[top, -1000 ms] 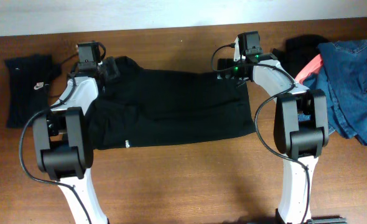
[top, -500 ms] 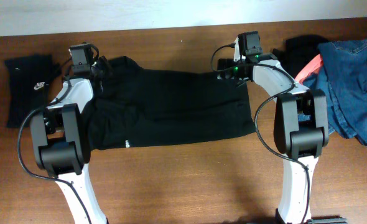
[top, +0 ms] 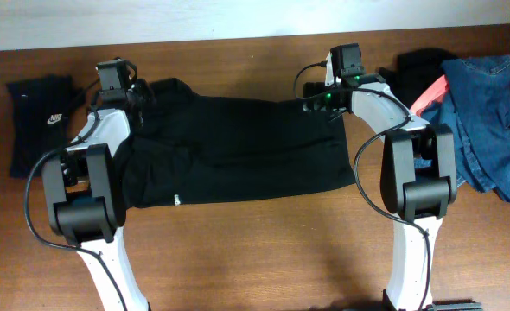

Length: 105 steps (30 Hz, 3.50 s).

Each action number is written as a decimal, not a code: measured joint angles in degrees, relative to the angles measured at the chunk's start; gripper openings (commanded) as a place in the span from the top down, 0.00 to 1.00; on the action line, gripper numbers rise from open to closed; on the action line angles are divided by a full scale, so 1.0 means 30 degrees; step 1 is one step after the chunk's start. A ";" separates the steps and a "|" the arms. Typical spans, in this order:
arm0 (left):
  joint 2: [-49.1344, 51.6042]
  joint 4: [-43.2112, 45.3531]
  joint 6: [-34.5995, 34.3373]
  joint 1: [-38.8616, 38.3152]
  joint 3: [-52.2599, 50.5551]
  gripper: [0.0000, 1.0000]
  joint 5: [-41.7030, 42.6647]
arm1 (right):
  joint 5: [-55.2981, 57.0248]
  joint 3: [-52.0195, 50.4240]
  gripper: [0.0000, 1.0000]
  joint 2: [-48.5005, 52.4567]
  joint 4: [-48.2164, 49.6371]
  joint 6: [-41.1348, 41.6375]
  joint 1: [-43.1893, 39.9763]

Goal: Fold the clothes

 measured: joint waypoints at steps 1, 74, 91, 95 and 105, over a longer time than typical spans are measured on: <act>0.0000 0.0000 0.0029 0.0000 0.0000 0.76 0.0000 | 0.0000 0.0000 0.06 0.0000 -0.0022 -0.0007 0.0000; 0.0000 -0.1588 0.3126 -0.0058 0.0903 0.99 0.0291 | 0.0510 0.0823 0.57 0.0554 -0.0823 -0.0765 -0.0328; 0.0000 -0.1574 0.3126 -0.0058 0.1260 0.99 0.0299 | 0.0488 0.0896 0.96 0.0692 -0.0634 -0.0743 -0.0328; 0.0000 -0.2317 0.3126 -0.0058 0.2200 0.99 0.0350 | 0.0488 0.0918 0.96 0.0692 -0.0641 -0.0750 -0.0328; 0.0000 -0.3592 0.3126 -0.0058 0.3264 0.99 0.0357 | 0.0488 0.0933 0.96 0.0692 -0.0729 -0.0780 -0.0328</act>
